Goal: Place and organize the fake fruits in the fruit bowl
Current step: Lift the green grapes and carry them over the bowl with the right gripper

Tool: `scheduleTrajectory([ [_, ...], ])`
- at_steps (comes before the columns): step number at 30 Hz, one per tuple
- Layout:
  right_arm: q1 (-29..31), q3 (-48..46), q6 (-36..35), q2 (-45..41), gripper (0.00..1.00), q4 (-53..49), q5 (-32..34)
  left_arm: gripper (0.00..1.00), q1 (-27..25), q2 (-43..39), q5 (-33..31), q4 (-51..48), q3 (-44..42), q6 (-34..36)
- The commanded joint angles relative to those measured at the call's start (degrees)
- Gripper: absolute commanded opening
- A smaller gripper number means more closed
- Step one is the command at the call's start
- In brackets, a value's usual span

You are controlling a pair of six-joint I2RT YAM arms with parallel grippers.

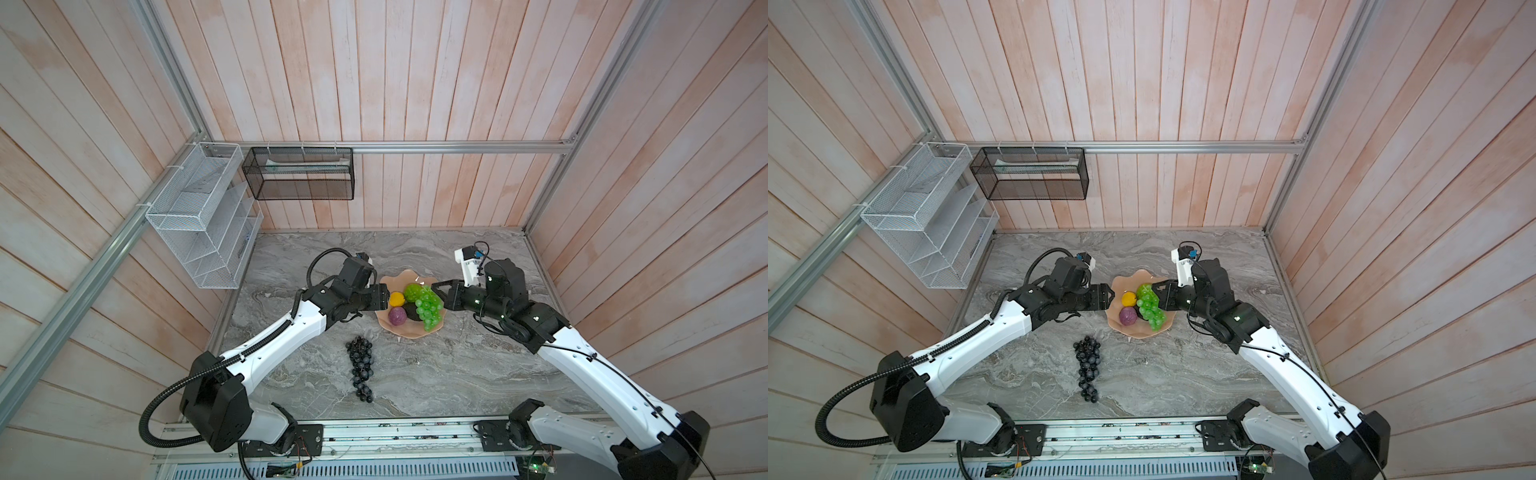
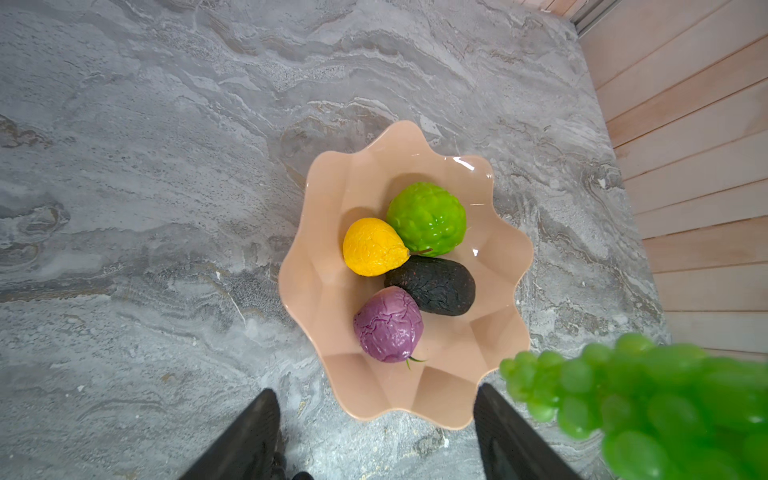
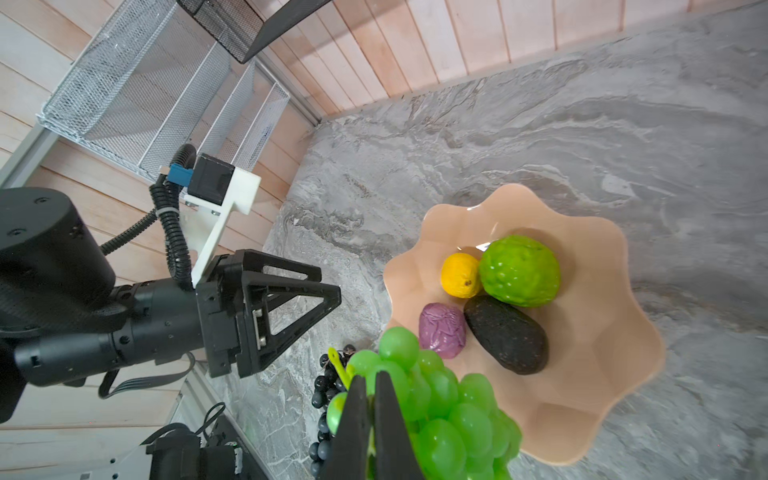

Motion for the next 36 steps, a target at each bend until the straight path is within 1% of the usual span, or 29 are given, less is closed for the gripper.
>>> scheduleTrajectory([
  [1,1.78,-1.77,3.34,2.06,0.00,8.41,-1.79,0.76,0.52,-1.29,-1.43,0.20,-1.45,-0.93],
  [5,2.28,-3.91,4.95,5.08,0.00,13.68,-3.55,0.76,0.80,-1.54,-1.61,0.03,-1.81,-1.01],
  [10,2.12,-5.44,5.13,7.97,0.00,17.26,-5.13,0.76,0.98,-1.78,-1.78,-0.19,-1.95,-0.99],
  [15,0.26,-7.45,6.43,9.44,0.00,20.74,-8.09,0.76,1.10,-1.88,-1.79,-0.24,-2.23,-0.92],
  [19,-2.14,-8.83,4.61,9.44,0.00,19.50,-9.58,0.76,1.15,-1.78,-1.61,-0.10,-2.25,-0.97],
  [23,-5.83,-11.24,2.94,8.25,0.00,19.74,-12.66,0.76,1.25,-1.31,-1.44,-0.04,-1.90,-0.88],
  [27,-8.96,-13.54,1.03,7.51,0.00,19.35,-14.19,0.76,1.24,-0.56,-1.02,0.03,-1.39,-0.75],
  [36,-13.83,-16.95,-5.12,8.66,0.00,18.85,-14.37,0.76,1.25,0.83,-0.88,-0.49,0.58,-0.45],
])
